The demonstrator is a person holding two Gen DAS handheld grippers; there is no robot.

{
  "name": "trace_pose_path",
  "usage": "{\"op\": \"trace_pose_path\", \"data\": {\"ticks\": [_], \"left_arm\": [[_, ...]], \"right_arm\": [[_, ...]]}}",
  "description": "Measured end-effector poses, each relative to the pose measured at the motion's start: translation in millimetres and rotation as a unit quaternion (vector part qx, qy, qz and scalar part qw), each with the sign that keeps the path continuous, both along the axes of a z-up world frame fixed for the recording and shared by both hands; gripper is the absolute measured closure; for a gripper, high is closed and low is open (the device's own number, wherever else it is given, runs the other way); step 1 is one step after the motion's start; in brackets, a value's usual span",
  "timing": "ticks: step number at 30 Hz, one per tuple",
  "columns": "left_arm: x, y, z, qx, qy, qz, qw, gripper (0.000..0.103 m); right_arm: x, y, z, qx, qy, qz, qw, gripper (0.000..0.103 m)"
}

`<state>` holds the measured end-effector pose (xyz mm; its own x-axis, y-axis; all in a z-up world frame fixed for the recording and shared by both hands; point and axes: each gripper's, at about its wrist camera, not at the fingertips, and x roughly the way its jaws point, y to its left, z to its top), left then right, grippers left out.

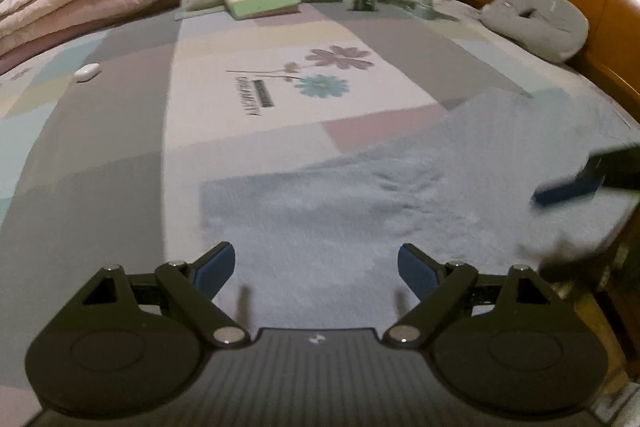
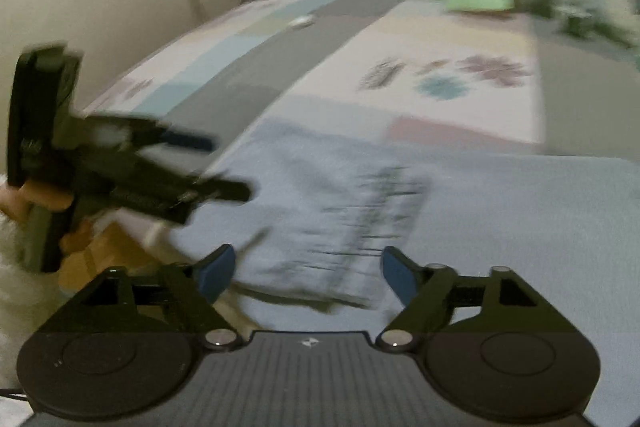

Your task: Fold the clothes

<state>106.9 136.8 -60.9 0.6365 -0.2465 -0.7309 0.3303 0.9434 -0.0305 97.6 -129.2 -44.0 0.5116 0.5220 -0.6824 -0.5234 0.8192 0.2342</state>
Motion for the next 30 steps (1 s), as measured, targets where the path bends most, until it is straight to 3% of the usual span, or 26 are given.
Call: {"op": "trace_pose_path", "data": {"ticks": [2,6,10,15,20,25,30], "left_arm": [[-5,-15,0,-0.007,0.004,-0.019,0.9998,0.014],[-16,-47,-5,-0.001,0.017,-0.037,0.9992,0.014],[-20,-69,-22,0.013,0.042,-0.033,0.9985,0.014],[-22,-76,-36,0.016,0.079,-0.012,0.9967,0.014],[-29,-97,-4,0.039,0.05,-0.026,0.9976,0.014],[-38,-138,30,0.017,0.006,-0.083,0.9964,0.013],[-48,-180,23,0.006,0.001,-0.117,0.9931,0.013]], "right_arm": [[-8,-27,-1,-0.003,-0.003,-0.031,1.0,0.005],[-22,-102,-9,-0.01,-0.008,-0.126,0.992,0.004],[-34,-158,-32,0.016,0.01,-0.194,0.981,0.004],[-46,-191,-52,0.048,0.028,-0.215,0.975,0.003],[-70,-232,-41,0.096,0.002,-0.236,0.967,0.001],[-84,-311,-40,0.151,-0.009,-0.312,0.938,0.0],[-89,-382,-47,0.205,-0.003,-0.377,0.903,0.0]]}}
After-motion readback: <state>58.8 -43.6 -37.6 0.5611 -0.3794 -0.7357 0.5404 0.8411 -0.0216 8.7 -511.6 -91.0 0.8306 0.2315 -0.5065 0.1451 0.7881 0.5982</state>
